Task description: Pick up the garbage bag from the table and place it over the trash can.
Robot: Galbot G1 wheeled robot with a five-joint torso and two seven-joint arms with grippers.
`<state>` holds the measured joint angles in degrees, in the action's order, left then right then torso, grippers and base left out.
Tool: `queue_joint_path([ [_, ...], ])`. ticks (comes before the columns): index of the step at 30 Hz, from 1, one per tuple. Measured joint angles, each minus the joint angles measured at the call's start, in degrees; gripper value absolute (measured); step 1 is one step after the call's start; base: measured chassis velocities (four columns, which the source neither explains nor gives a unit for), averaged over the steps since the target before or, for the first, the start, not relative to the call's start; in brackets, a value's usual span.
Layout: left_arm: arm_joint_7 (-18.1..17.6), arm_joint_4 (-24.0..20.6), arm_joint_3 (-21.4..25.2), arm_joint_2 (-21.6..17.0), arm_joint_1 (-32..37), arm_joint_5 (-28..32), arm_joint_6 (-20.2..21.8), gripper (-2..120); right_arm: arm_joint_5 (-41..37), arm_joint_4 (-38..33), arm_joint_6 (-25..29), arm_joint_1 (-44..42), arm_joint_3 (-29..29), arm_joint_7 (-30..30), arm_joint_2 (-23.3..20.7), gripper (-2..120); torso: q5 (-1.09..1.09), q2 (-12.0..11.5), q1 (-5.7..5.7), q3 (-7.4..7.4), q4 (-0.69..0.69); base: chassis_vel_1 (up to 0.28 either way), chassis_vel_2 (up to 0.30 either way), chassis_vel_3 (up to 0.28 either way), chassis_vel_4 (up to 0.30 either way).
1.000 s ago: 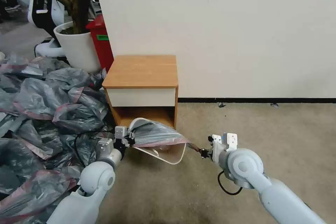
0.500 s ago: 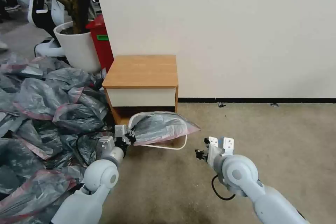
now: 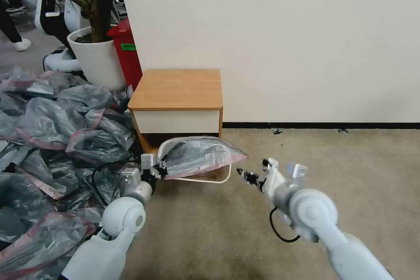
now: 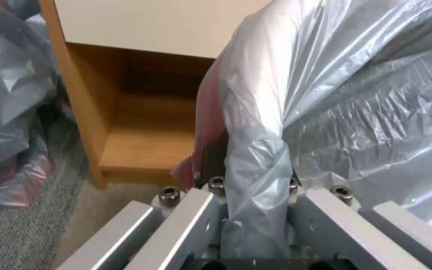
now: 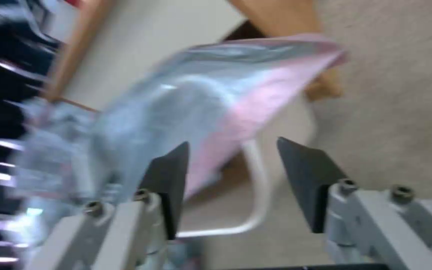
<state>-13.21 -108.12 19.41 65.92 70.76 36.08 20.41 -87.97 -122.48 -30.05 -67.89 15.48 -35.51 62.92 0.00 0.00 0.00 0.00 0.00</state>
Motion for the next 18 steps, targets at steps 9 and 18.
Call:
queue_joint_path([
  [9,0.74,-1.04,0.36,0.14,0.48,1.97,0.05,2,-2.35,1.08,-0.75,1.35,2.97,-3.47,5.03,84,0.01,0.00,0.00,0.00,0.00,0.000,0.000,0.000,0.000],
  [18,2.16,-2.17,1.48,-0.67,1.36,2.98,0.08,2,-4.45,4.94,-2.41,1.51,6.24,-4.50,4.42,97,0.00,0.00,0.00,0.00,0.00,0.000,0.000,0.000,0.000],
])
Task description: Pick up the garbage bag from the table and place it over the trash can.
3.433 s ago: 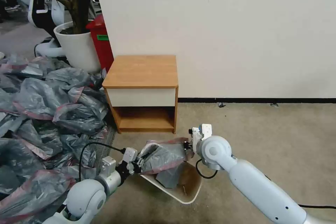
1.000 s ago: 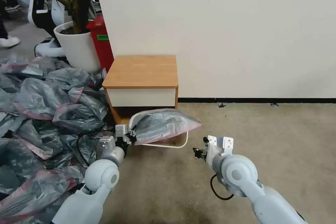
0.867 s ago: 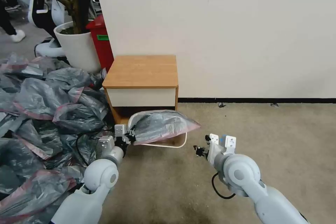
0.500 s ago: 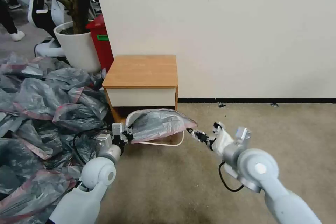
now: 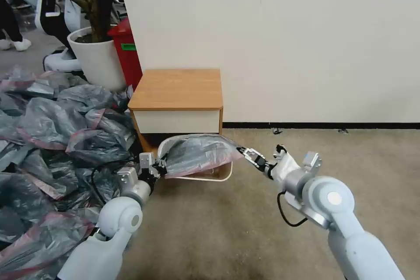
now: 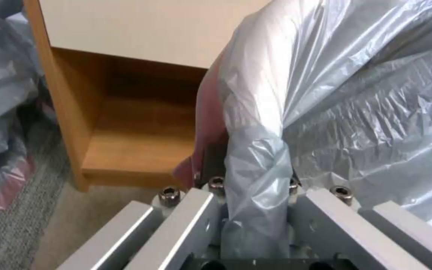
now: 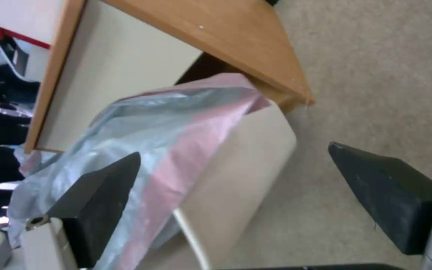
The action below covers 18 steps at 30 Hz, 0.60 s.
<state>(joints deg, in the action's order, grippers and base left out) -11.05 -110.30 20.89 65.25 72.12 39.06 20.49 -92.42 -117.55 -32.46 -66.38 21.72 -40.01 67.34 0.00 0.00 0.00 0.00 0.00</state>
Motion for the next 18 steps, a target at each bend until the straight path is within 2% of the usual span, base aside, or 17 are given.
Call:
queue_joint_path([
  [6,0.04,-0.22,0.08,0.08,0.06,0.02,0.03,2,-1.72,-0.06,0.08,-0.20,0.52,-0.63,1.43,96,0.00,0.00,0.00,0.00,0.00,0.000,0.000,0.000,0.000],
  [11,0.04,-0.23,0.09,0.13,0.03,0.02,0.08,2,-3.21,-3.53,0.01,-0.94,0.17,-0.85,2.78,96,0.00,0.00,0.00,0.00,0.00,0.000,0.000,0.000,0.000],
  [14,0.03,-0.33,0.18,0.43,-0.01,0.12,0.11,2,-4.09,-5.84,-0.15,-1.74,-0.51,-0.99,5.15,92,0.00,0.00,0.00,0.00,0.00,0.000,0.000,0.000,0.000],
  [18,-0.02,-0.50,0.20,0.56,0.02,0.24,0.15,2,-4.13,-6.53,-0.16,-2.09,-1.18,-1.27,6.41,91,0.00,0.00,0.00,0.00,0.00,0.000,0.000,0.000,0.000],
])
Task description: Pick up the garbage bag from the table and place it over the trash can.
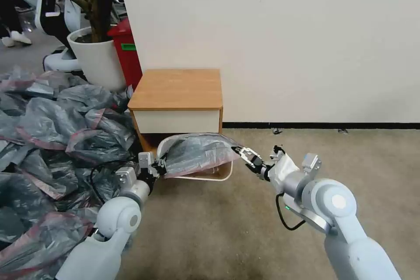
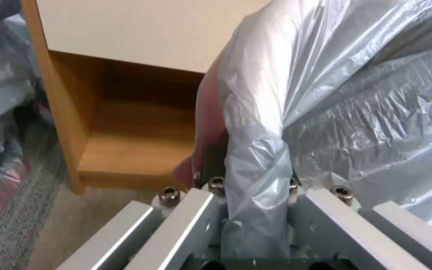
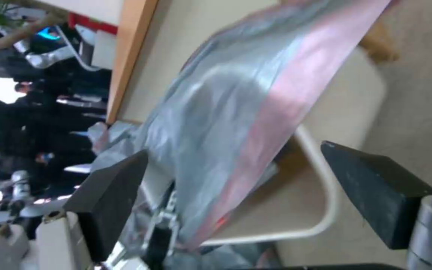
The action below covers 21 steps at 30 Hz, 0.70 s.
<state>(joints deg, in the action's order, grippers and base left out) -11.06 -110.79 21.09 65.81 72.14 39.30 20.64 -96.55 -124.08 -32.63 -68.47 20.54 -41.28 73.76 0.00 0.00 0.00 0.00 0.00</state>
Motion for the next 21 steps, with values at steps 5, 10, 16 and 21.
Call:
queue_joint_path([
  [5,-0.15,-0.54,0.04,0.21,0.17,0.78,0.15,2,0.18,-0.11,-0.06,0.01,-1.62,-1.15,2.45,88,0.00,0.00,0.00,0.00,0.00,0.000,0.000,0.000,0.000],
  [10,-0.23,-0.64,0.02,0.27,0.17,1.01,0.22,2,0.36,0.35,-0.07,0.18,-2.37,-1.50,3.49,88,0.00,0.00,0.00,0.00,0.00,0.000,0.000,0.000,0.000],
  [16,-0.27,-1.01,-0.29,0.63,0.20,1.08,0.57,2,0.58,1.40,0.12,1.08,-2.73,-1.87,4.56,88,0.01,0.00,0.00,0.00,0.00,0.000,0.000,0.000,0.000],
  [21,-0.32,-1.52,-0.48,0.88,0.34,1.35,1.17,2,1.88,3.05,1.03,1.98,-3.48,-1.96,5.81,88,0.00,0.00,0.00,0.00,0.00,0.000,0.000,0.000,0.000],
])
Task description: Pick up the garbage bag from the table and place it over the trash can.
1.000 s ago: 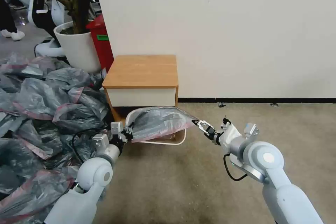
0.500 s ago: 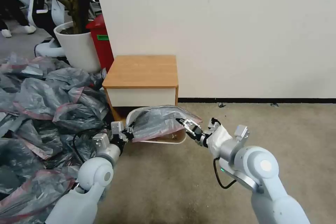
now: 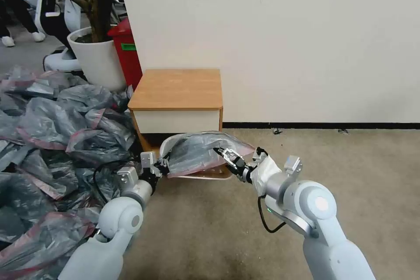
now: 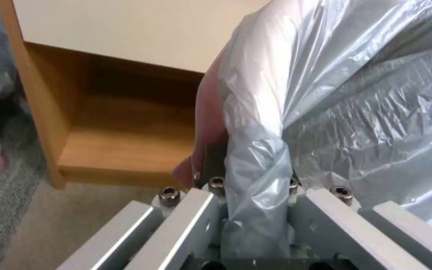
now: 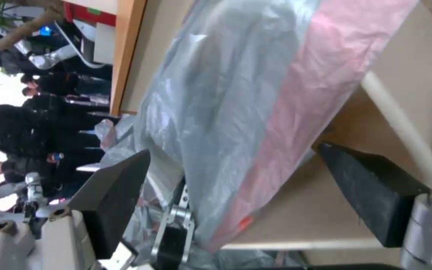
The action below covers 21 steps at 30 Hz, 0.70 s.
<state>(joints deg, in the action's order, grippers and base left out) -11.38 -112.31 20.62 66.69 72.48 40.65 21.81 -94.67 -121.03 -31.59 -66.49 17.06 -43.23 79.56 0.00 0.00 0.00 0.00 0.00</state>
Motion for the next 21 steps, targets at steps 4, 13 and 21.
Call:
queue_joint_path([
  [4,-0.02,-0.27,-0.04,-0.11,0.24,0.16,0.12,2,0.66,1.02,0.39,0.46,-0.20,0.04,0.70,87,0.00,0.00,0.00,0.00,0.01,0.000,0.000,0.000,0.000],
  [13,-0.10,-0.51,-0.12,0.11,0.62,0.38,0.18,2,3.88,3.16,1.85,0.88,-0.73,2.26,1.26,72,0.00,0.00,0.00,0.00,0.00,0.000,0.000,0.000,0.000],
  [21,-0.10,-0.32,-0.45,-0.03,0.31,0.54,0.21,2,4.84,3.59,2.21,0.85,-0.63,3.24,1.37,45,0.00,0.00,0.00,0.00,0.00,0.000,0.000,0.000,0.000],
])
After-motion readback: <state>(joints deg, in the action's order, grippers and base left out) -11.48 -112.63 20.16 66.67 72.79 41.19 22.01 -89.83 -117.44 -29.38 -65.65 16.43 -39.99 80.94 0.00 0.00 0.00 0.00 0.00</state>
